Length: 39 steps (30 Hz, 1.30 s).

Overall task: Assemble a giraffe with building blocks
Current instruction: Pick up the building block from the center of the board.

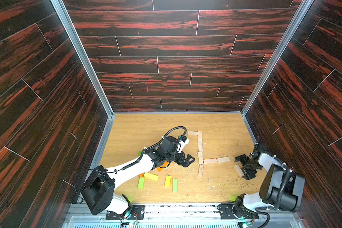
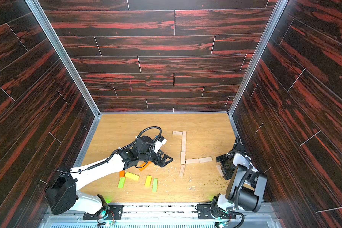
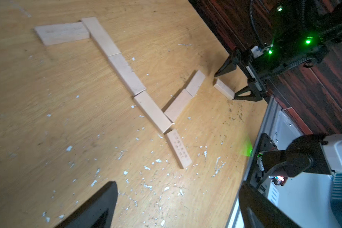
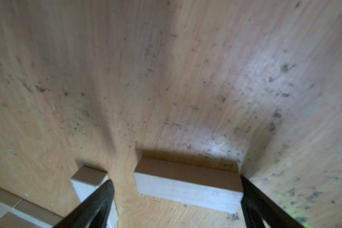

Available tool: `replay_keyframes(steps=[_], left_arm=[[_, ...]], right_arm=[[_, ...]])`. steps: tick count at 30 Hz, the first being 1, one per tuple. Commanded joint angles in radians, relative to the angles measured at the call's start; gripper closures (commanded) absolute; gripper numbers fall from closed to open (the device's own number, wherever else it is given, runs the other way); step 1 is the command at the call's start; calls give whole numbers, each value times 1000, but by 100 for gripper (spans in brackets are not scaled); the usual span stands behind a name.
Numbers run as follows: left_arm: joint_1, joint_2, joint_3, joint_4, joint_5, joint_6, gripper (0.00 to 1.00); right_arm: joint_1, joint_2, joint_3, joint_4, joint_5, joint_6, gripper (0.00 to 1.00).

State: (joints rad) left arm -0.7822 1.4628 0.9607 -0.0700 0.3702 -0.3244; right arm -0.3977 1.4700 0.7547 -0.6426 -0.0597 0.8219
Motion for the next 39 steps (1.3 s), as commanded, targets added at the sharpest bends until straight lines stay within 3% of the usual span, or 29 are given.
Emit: replay_keyframes(steps=[1,13,28,34,39], left_arm=[[4,-19,-17,33,12,1,2],[15,-37,-37,31,0,2,2],[25,-73,-68,29,-33,3,2],[27,-88,-81,35,-37,2,2],[30,-93,-87,38,-40,1,2]], right_arm=[[9,74,-15,41,3,-12,2],[17,143,5,33,37,-14,2],[17,-43,144,-114,84,-116,1],[17,38,168,-87,84,-134,2],[17,108,174,-60,101,-158,13]])
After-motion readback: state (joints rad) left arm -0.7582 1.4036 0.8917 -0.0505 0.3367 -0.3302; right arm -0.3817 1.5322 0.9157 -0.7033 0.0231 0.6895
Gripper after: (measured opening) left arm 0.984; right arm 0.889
